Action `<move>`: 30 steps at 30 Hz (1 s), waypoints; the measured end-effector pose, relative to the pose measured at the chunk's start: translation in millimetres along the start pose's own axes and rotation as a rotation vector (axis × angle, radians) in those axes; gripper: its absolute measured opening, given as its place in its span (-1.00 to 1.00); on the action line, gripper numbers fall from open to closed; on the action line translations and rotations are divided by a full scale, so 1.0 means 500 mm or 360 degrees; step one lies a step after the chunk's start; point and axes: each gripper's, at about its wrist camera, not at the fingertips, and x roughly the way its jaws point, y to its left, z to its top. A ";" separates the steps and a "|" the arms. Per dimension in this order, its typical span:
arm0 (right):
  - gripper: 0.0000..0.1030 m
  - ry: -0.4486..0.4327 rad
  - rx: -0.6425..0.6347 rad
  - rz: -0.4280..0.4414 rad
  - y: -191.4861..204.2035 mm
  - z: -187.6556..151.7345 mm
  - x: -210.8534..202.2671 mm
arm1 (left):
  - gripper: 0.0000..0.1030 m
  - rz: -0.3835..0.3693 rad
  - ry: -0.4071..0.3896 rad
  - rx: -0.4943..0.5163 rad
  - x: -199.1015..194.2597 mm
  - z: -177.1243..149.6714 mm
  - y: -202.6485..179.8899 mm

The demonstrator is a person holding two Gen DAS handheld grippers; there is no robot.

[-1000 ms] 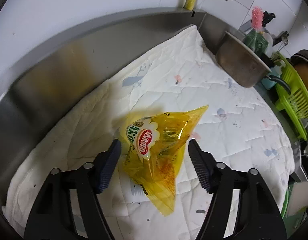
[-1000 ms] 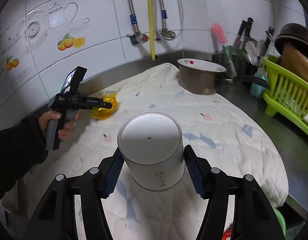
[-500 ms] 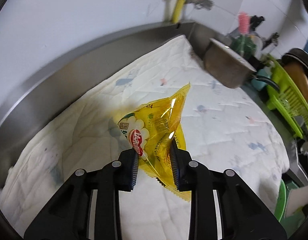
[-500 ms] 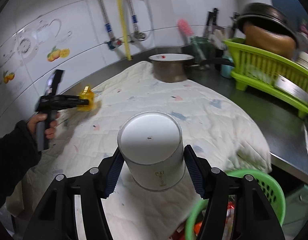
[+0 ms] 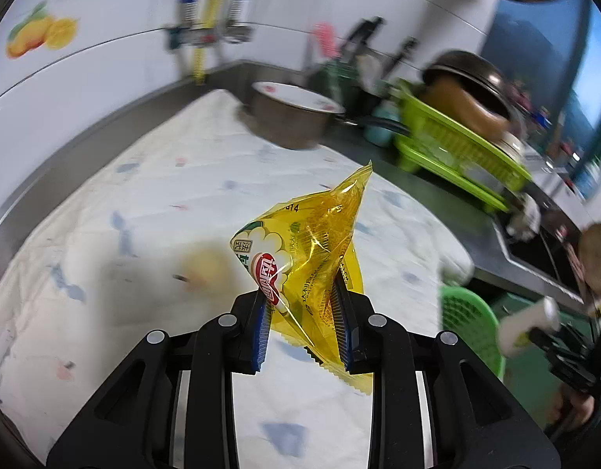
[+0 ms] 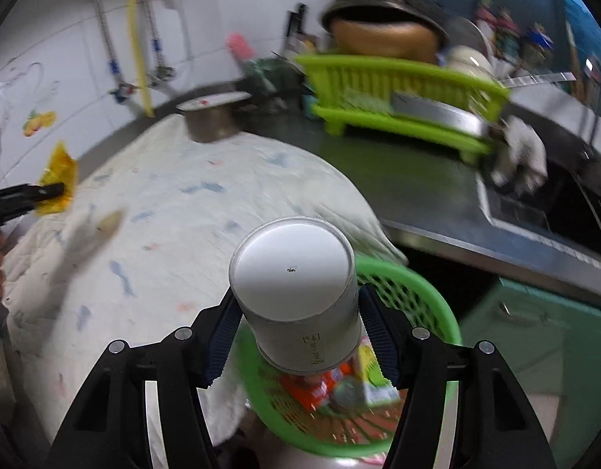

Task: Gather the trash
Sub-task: 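Drop the yellow bag into the basket with the left tool while the right tool drops the cup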

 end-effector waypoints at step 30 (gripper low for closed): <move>0.47 -0.0029 0.0298 -0.0048 -0.116 -0.125 -0.087 | -0.45 -0.0417 0.0337 0.0423 0.099 -0.120 -0.430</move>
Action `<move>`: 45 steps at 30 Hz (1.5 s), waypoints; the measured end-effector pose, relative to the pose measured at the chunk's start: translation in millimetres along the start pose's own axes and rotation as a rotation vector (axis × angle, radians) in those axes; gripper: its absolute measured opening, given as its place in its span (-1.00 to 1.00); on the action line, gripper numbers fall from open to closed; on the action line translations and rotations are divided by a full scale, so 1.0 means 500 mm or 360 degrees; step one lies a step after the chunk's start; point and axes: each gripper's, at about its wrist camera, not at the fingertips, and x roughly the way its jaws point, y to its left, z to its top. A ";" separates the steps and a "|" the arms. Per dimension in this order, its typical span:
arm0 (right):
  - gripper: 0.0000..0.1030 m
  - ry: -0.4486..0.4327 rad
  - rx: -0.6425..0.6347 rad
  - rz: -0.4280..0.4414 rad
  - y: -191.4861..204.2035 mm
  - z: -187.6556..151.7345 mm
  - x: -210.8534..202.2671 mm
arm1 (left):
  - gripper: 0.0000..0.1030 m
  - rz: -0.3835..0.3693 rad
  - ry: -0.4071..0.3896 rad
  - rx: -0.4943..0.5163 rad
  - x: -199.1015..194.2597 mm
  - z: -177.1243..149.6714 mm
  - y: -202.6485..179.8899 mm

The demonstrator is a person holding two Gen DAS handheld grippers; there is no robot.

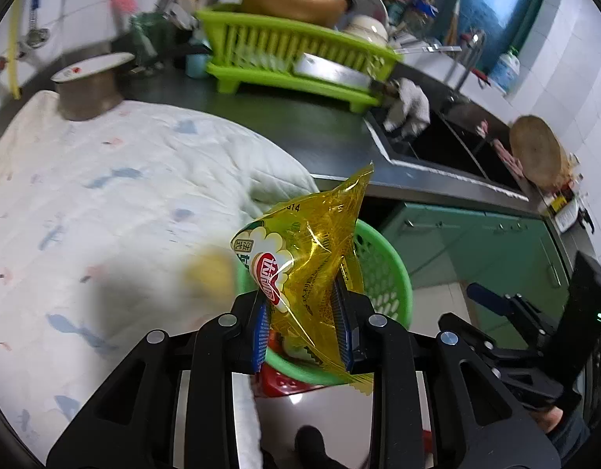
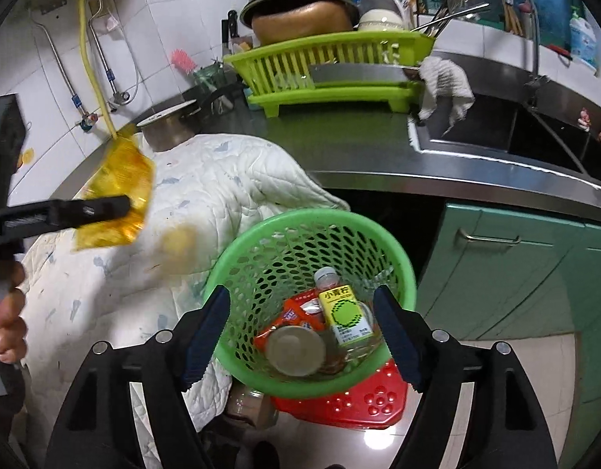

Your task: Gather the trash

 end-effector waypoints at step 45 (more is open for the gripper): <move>0.63 -0.0072 -0.0062 0.0046 0.048 -0.002 -0.063 | 0.67 0.0268 -0.0117 -0.0016 -0.063 0.010 0.015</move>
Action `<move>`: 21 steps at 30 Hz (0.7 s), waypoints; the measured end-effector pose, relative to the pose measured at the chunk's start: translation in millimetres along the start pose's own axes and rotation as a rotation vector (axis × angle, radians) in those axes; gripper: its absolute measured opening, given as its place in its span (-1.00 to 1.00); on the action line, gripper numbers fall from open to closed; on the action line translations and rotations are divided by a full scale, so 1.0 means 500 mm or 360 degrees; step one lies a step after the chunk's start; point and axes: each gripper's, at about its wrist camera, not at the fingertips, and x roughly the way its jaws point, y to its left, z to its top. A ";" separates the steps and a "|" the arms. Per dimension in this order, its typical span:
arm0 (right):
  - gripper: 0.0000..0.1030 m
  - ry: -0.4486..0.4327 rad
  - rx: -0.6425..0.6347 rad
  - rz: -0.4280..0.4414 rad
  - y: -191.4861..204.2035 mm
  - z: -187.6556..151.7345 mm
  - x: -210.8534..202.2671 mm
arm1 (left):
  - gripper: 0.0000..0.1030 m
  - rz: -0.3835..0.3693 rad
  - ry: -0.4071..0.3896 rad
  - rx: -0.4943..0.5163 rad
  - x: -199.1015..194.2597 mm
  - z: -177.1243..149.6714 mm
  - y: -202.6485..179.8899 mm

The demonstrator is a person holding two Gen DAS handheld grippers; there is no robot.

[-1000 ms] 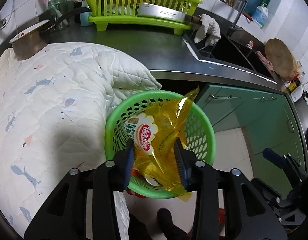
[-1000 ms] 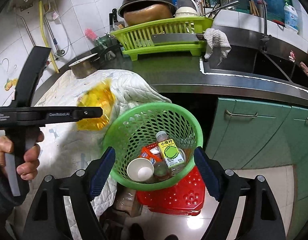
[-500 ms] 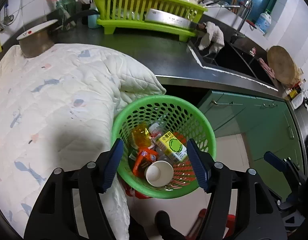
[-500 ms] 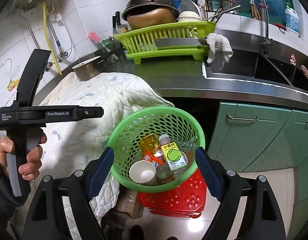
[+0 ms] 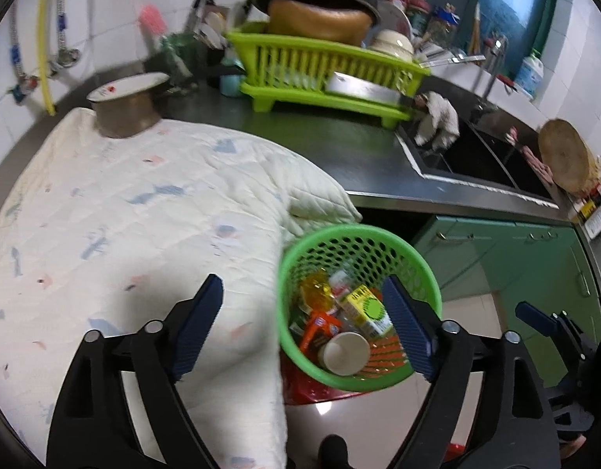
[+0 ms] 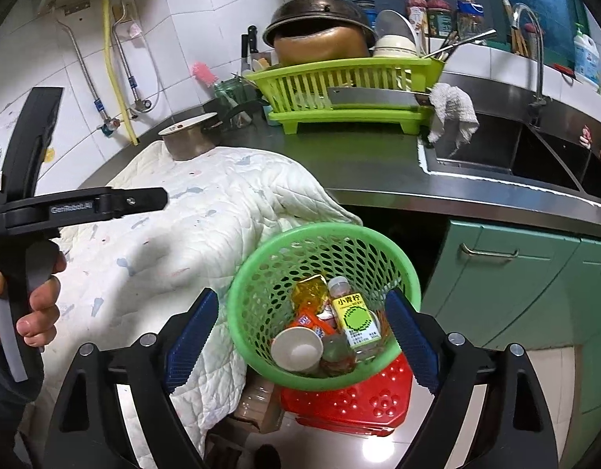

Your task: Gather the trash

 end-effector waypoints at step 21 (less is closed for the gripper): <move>0.68 -0.0010 -0.0220 0.0177 0.150 0.085 0.025 | 0.90 0.0435 -0.0317 -0.0150 -0.189 -0.059 0.178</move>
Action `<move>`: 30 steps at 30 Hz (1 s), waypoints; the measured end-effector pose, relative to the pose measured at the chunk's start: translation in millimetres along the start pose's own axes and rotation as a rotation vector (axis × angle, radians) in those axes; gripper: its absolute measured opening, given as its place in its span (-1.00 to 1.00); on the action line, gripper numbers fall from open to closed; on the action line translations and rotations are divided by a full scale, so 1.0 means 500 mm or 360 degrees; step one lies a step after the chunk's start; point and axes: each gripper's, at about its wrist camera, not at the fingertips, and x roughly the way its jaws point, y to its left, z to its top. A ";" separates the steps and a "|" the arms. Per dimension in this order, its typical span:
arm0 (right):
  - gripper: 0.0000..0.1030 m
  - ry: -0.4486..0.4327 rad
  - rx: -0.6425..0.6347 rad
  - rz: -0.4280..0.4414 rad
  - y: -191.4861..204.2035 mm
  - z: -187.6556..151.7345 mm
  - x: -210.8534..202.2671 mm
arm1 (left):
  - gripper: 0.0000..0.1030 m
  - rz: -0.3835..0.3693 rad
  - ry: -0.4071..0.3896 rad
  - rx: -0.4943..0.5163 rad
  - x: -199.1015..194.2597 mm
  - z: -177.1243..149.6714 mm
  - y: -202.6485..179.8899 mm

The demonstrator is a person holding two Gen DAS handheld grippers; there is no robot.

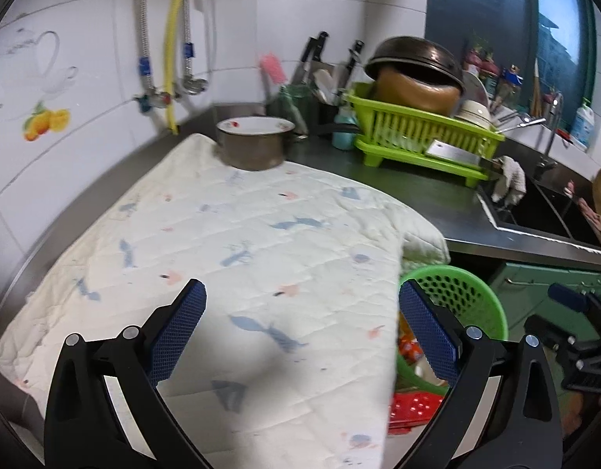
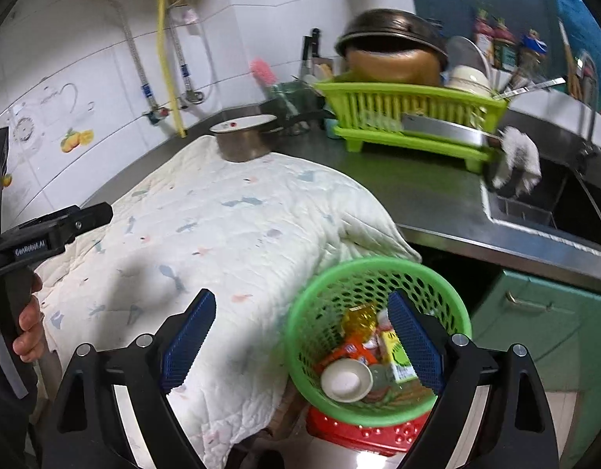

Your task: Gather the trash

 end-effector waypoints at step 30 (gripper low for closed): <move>0.76 -0.0051 -0.0088 0.0166 0.129 0.085 0.027 | 0.90 0.0312 -0.0116 -0.0130 -0.131 -0.042 0.164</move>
